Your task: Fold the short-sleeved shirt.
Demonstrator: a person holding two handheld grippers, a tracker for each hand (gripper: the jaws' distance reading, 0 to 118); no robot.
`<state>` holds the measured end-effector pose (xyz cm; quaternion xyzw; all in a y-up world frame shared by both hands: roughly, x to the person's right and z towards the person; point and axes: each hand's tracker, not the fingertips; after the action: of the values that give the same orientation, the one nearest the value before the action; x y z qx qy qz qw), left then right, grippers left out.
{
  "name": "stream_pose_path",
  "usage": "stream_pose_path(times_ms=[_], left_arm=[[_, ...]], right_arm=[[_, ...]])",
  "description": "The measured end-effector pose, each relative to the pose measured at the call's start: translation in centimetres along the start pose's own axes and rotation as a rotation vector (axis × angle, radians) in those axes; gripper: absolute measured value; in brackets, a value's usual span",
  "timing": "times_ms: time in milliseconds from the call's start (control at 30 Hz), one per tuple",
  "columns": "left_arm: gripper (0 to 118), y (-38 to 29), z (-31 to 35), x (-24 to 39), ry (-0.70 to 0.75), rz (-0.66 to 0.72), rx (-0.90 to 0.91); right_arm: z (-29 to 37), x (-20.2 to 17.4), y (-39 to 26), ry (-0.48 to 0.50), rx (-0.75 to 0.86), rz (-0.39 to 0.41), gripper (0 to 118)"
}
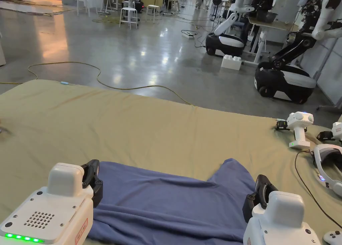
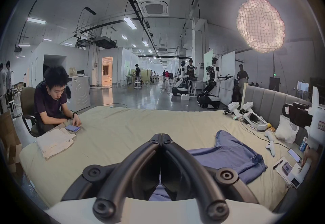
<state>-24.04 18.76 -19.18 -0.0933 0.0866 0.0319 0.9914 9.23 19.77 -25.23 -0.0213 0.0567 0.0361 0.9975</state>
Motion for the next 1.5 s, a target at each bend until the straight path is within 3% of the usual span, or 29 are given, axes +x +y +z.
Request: stream_pose_path(times_ms=[267,600,667,800,833,967,1133,1233,1300,1367,1500], left_arm=[[0,-2.1,-3.1,-5.2,0.077,0.037,-0.206],[0,-8.0,-13.4,-11.3,0.037,0.092,-0.778],[10,-9.4,-15.4,-11.9,0.022,0.094,-0.834],[58,-11.5,-18.2,-13.4,0.011,0.124,-0.983],[64,-11.9,-18.6,-13.6,0.029,0.118,-0.993],[65,-13.1,-18.1,-12.0,0.052,0.077,-1.059],[61,-13.2,-16.7,-10.1,0.094,0.004,-1.005],[35,-13.3,-16.0,-8.5,0.109,-0.032,-1.024],[30,-13.4,-16.0,-8.0,0.075,-0.037,-1.018],[12,-13.9,-15.9,-7.4,0.069,-0.044,-1.021],[8,-13.7,-15.6,-8.0,0.041,-0.065,-0.998]], right_arm=[[-0.9,1.1,-0.8,0.009,-0.054,-0.003,0],[-1.7,2.7,-3.8,-0.002,-0.183,0.002,0],[-1.7,2.7,-4.4,-0.007,-0.206,0.012,0],[-1.8,2.8,-5.5,-0.009,-0.254,0.025,0],[-1.9,2.8,-5.7,-0.007,-0.263,0.028,0],[-2.1,3.0,-6.3,-0.013,-0.282,0.043,0],[-2.4,3.5,-7.1,-0.014,-0.315,0.045,0],[-2.5,3.8,-7.6,-0.015,-0.337,0.039,0],[-2.5,4.2,-8.1,-0.020,-0.351,0.029,0],[-2.7,4.7,-8.5,-0.026,-0.367,0.014,0],[-3.1,6.9,-9.1,-0.052,-0.413,-0.017,0]])
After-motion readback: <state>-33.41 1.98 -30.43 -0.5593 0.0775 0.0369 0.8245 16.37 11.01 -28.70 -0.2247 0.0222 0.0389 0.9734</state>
